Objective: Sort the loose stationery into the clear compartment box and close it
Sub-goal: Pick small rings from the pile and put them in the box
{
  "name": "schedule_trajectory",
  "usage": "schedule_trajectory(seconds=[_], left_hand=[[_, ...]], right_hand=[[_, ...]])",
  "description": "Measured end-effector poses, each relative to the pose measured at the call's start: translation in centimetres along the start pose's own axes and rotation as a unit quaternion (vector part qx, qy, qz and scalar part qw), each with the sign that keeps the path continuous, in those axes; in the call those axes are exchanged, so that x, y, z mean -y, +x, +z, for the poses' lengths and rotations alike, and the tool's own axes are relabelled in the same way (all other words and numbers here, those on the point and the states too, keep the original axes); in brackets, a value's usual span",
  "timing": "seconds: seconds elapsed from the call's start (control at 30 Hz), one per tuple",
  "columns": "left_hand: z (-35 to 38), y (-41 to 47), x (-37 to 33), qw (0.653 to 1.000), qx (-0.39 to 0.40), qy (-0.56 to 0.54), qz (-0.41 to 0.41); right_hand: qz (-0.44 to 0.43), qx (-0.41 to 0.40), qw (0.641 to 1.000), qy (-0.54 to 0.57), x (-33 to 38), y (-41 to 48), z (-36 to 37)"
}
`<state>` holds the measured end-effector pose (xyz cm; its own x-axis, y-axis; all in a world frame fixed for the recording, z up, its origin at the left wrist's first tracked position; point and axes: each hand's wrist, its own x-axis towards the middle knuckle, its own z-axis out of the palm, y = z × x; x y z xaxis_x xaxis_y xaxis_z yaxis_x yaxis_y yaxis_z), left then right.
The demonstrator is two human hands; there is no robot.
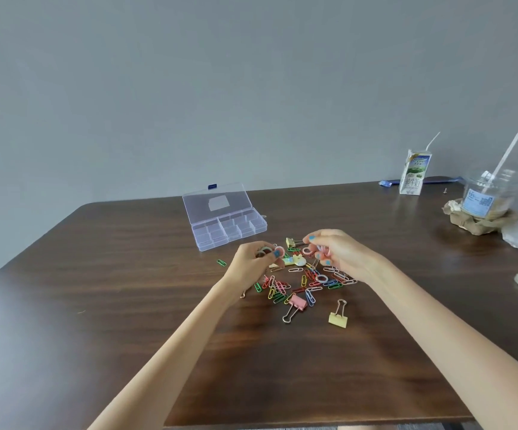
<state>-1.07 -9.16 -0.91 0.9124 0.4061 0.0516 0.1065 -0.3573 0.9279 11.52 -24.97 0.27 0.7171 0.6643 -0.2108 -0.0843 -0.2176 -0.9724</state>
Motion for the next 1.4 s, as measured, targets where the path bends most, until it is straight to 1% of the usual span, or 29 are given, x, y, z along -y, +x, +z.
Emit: schedule_trajectory(seconds=[0.07, 0.13, 0.17, 0.23, 0.3, 0.4, 0.47, 0.6, 0.67, 0.7, 0.8, 0.97, 1.1, 1.23, 1.4], left_hand=[[0.1, 0.8, 0.0, 1.000, -0.001, 0.009, 0.000], [0.3, 1.4, 0.1, 1.000, 0.000, 0.023, 0.009], [0.4, 1.7, 0.2, 1.000, 0.001, 0.028, 0.012], [0.7, 2.2, 0.3, 0.999, -0.004, 0.045, 0.016], [1.0, 2.6, 0.4, 0.997, -0.013, 0.067, 0.021], [1.3, 2.9, 0.5, 0.994, -0.030, 0.097, 0.035], [1.2, 2.9, 0.4, 0.993, -0.027, 0.109, 0.045], [1.0, 2.8, 0.3, 0.989, -0.002, 0.132, 0.059], [1.0, 2.6, 0.2, 0.986, 0.019, 0.154, 0.069], [1.2, 2.5, 0.0, 0.983, 0.035, 0.165, 0.073], [2.1, 2.2, -1.0, 0.973, 0.086, 0.199, 0.077], [4.2, 1.9, -2.9, 0.941, 0.182, 0.271, 0.091], [5.1, 1.8, -3.3, 0.918, 0.231, 0.313, 0.082], [5.6, 1.6, -3.9, 0.895, 0.250, 0.363, 0.074], [6.0, 1.9, -4.5, 0.876, 0.255, 0.408, 0.045]], right_hand=[[-0.014, -0.011, 0.995, -0.098, 0.1, 0.4, -0.5], [-0.027, -0.030, 0.982, -0.187, 0.0, 1.0, -0.9], [-0.040, -0.042, 0.968, -0.243, -0.2, 1.4, -1.2], [-0.064, -0.065, 0.928, -0.361, -0.7, 2.2, -1.5], [-0.074, -0.079, 0.904, -0.414, -1.1, 2.8, -1.3], [-0.085, -0.092, 0.889, -0.440, -1.2, 3.3, -0.7], [-0.091, -0.094, 0.880, -0.456, -0.9, 3.4, -0.5], [-0.078, -0.062, 0.882, -0.460, -0.4, 3.8, -0.5], [-0.082, -0.054, 0.876, -0.472, -0.2, 3.8, -0.4], [-0.085, -0.051, 0.877, -0.470, -0.1, 3.7, -0.5], [-0.095, -0.039, 0.900, -0.424, 0.0, 3.1, -1.1], [-0.095, -0.041, 0.911, -0.400, -0.4, 1.5, -2.8], [-0.094, -0.060, 0.911, -0.397, -1.0, 0.4, -4.0], [-0.095, -0.070, 0.911, -0.395, -1.4, -0.5, -4.9], [-0.101, -0.071, 0.911, -0.394, -1.4, -1.5, -5.1]])
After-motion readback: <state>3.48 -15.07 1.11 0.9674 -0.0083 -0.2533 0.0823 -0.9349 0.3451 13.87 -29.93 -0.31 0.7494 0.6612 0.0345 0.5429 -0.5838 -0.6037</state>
